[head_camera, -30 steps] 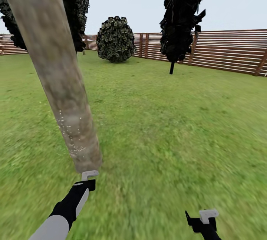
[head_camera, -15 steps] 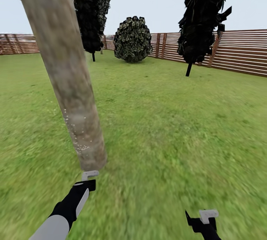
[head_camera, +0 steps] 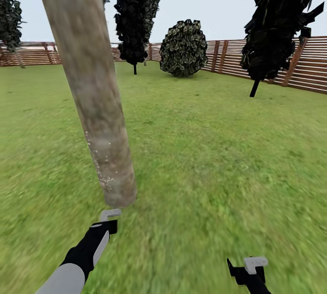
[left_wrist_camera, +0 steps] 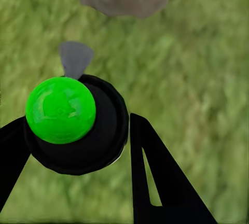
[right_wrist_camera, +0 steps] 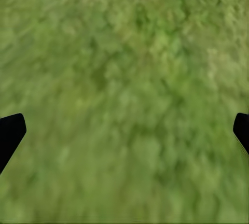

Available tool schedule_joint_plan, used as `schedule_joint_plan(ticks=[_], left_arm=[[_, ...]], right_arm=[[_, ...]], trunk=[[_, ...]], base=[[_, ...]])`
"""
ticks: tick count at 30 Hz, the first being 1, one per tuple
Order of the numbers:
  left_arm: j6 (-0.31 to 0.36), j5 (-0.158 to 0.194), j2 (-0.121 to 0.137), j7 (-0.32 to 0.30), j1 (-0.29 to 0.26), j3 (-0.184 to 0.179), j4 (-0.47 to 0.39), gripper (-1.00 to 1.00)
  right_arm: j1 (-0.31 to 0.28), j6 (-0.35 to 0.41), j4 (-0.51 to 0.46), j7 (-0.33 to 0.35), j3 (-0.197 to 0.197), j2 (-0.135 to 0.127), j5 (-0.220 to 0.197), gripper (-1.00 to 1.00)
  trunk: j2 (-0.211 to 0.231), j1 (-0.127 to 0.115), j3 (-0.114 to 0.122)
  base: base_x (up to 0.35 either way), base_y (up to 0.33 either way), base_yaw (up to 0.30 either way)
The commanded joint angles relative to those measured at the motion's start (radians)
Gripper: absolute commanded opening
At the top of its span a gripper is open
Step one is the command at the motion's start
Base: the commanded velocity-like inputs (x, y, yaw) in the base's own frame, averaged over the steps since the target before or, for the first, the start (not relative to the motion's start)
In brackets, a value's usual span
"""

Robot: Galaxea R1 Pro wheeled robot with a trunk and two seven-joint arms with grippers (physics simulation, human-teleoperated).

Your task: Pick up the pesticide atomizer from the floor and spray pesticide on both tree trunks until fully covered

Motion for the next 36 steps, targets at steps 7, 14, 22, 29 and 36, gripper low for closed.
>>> schedule_joint_plan(ticks=[7, 14, 22, 29, 36], left_arm=[[0.000, 0.000, 0.000, 0.000, 0.000, 0.000, 0.000, -1.00], [0.000, 0.000, 0.000, 0.000, 0.000, -0.001, 0.000, -1.00], [0.000, 0.000, -0.002, 0.000, 0.000, -0.001, 0.000, -1.00], [0.001, 0.000, -0.003, 0.000, 0.000, -0.001, 0.001, -1.00], [0.000, 0.000, -0.003, 0.000, 0.000, -0.001, 0.001, -1.00]], right_arm=[[0.000, 0.000, 0.000, 0.000, 0.000, 0.000, 0.000, 1.00], [0.000, 0.000, 0.000, 0.000, 0.000, 0.000, 0.000, 1.00], [0.000, 0.000, 0.000, 0.000, 0.000, 0.000, 0.000, 1.00], [0.000, 0.000, 0.000, 0.000, 0.000, 0.000, 0.000, 1.00], [0.000, 0.000, 0.000, 0.000, 0.000, 0.002, 0.000, 1.00]], trunk=[[0.000, 0.000, 0.000], [0.000, 0.000, 0.000], [0.000, 0.000, 0.000], [0.000, 0.000, 0.000], [0.000, 0.000, 0.000]], base=[[0.084, -0.268, 0.276], [0.082, -0.269, 0.276], [0.081, -0.269, 0.276], [0.080, -0.269, 0.276], [0.023, -0.269, 0.215]])
